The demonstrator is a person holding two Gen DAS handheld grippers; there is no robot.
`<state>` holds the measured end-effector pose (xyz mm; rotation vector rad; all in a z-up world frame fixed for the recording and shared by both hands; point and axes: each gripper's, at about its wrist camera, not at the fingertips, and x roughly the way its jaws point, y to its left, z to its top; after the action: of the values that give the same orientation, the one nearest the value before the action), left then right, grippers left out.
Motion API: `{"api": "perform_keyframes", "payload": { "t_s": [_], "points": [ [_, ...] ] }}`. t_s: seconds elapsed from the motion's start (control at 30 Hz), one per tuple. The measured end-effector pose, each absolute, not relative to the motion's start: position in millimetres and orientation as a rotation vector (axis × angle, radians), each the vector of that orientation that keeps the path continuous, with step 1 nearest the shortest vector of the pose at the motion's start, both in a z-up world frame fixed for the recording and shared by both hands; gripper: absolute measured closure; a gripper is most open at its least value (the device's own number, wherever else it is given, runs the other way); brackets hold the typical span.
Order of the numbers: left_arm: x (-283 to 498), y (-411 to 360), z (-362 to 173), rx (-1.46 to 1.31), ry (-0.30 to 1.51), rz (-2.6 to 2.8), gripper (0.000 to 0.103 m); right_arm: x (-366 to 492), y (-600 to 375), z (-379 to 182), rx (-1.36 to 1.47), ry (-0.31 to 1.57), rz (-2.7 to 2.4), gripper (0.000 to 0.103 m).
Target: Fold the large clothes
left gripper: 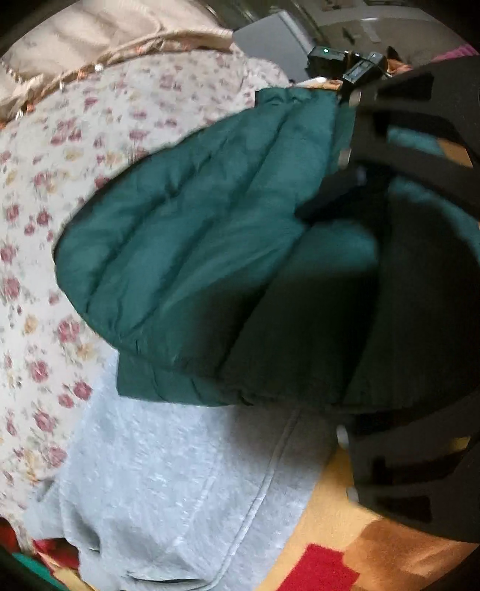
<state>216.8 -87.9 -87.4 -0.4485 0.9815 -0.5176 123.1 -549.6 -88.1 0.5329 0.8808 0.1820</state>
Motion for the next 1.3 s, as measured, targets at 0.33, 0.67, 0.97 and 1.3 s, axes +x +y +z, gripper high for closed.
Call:
{"api": "perform_keyframes", "payload": {
  "t_s": [0.33, 0.67, 0.97, 1.3],
  "points": [
    [163, -69, -11, -0.420, 0.963, -0.650, 0.071, 57, -521, -10, 0.541, 0.807, 0.280, 0.063],
    [70, -35, -28, -0.160, 1.134, -0.523, 0.032, -47, -496, -25, 0.574, 1.013, 0.195, 0.041],
    [31, -59, 2, 0.096, 0.874, -0.343, 0.002, -74, -481, -25, 0.371, 0.990, -0.092, 0.012],
    [-15, -101, 32, 0.189, 0.736, -0.328, 0.002, -121, -433, 63, 0.234, 0.750, -0.156, 0.008]
  ]
}}
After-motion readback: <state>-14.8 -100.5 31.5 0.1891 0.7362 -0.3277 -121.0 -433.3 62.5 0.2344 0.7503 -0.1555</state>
